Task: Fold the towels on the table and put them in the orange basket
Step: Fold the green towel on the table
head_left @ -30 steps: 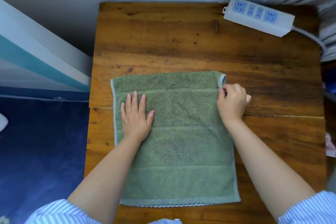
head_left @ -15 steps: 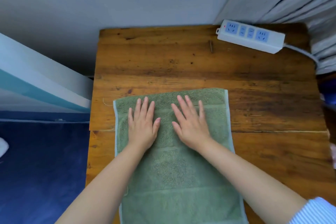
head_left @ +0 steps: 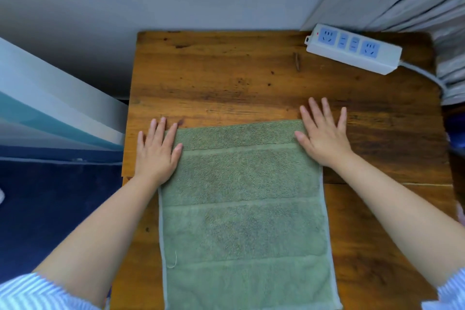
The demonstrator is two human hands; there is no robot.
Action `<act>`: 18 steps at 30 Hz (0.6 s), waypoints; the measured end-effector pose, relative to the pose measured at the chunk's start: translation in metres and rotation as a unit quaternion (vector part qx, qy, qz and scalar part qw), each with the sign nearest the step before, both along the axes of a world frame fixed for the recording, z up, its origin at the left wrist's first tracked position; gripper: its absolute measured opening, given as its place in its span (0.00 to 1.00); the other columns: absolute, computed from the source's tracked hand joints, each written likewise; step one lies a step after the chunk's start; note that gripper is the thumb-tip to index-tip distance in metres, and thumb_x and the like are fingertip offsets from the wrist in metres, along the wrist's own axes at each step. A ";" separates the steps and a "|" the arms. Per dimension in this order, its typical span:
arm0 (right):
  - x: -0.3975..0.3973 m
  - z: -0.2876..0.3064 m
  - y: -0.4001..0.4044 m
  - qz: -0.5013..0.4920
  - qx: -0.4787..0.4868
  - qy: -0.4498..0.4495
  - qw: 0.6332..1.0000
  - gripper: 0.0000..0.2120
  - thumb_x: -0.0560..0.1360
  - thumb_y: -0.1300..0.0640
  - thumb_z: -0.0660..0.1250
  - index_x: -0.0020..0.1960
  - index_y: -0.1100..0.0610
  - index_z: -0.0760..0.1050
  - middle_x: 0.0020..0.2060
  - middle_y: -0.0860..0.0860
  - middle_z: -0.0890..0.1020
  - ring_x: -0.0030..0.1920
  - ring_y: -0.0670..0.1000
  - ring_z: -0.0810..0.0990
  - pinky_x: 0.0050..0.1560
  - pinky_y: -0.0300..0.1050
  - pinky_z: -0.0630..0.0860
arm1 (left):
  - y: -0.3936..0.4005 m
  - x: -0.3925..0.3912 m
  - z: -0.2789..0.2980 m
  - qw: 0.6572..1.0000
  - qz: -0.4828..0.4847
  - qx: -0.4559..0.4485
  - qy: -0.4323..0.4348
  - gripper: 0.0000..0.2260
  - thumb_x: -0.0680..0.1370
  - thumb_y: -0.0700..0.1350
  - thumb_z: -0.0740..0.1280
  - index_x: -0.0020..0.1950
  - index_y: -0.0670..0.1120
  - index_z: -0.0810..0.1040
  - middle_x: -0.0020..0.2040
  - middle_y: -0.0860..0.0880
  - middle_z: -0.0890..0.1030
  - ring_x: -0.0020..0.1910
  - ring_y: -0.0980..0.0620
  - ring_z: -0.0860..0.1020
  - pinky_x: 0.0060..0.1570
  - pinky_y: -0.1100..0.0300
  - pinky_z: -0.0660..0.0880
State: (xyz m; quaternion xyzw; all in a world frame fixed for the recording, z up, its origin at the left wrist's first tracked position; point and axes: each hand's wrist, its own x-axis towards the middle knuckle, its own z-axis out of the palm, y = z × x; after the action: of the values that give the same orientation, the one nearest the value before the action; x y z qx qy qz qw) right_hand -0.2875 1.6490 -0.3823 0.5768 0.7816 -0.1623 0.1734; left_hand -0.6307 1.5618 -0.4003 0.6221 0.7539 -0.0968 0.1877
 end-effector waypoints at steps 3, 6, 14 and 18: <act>-0.013 0.013 0.009 0.059 0.000 0.027 0.998 0.31 0.76 0.49 0.57 0.75 0.56 0.49 0.75 0.54 0.54 0.75 0.54 0.48 0.72 0.61 0.40 | 0.009 0.005 0.015 0.999 -0.030 0.033 -0.015 0.23 0.79 0.46 0.55 0.73 0.42 0.61 0.73 0.41 0.63 0.72 0.43 0.60 0.71 0.46 0.54; -0.028 0.024 0.014 0.075 0.020 0.016 0.997 0.32 0.70 0.61 0.63 0.72 0.56 0.58 0.65 0.56 0.69 0.66 0.56 0.67 0.68 0.57 0.58 | 0.022 0.013 0.029 0.999 -0.044 0.018 -0.009 0.23 0.75 0.42 0.60 0.70 0.41 0.65 0.62 0.40 0.73 0.62 0.41 0.69 0.61 0.49 0.66; -0.038 0.049 0.003 0.067 0.056 -0.034 0.996 0.10 0.71 0.66 0.61 0.50 0.61 0.77 0.44 0.55 0.74 0.52 0.57 0.72 0.54 0.50 0.67 | 0.013 0.020 0.057 0.996 -0.054 0.025 0.066 0.13 0.77 0.37 0.60 0.61 0.42 0.74 0.55 0.42 0.75 0.57 0.42 0.70 0.50 0.52 0.69; -0.020 0.061 -0.036 0.047 0.139 0.025 0.989 0.11 0.70 0.70 0.60 0.49 0.63 0.77 0.46 0.58 0.78 0.51 0.59 0.73 0.53 0.49 0.63 | -0.022 0.020 0.076 0.988 -0.112 0.029 0.101 0.08 0.75 0.37 0.62 0.54 0.43 0.74 0.52 0.45 0.79 0.52 0.44 0.74 0.46 0.54 0.69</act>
State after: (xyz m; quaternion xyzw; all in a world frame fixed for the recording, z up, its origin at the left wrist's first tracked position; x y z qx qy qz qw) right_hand -0.3074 1.6130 -0.3217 0.5542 0.8266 -0.0579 0.0793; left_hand -0.6108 1.5398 -0.3245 0.6952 0.6968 -0.1574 0.0803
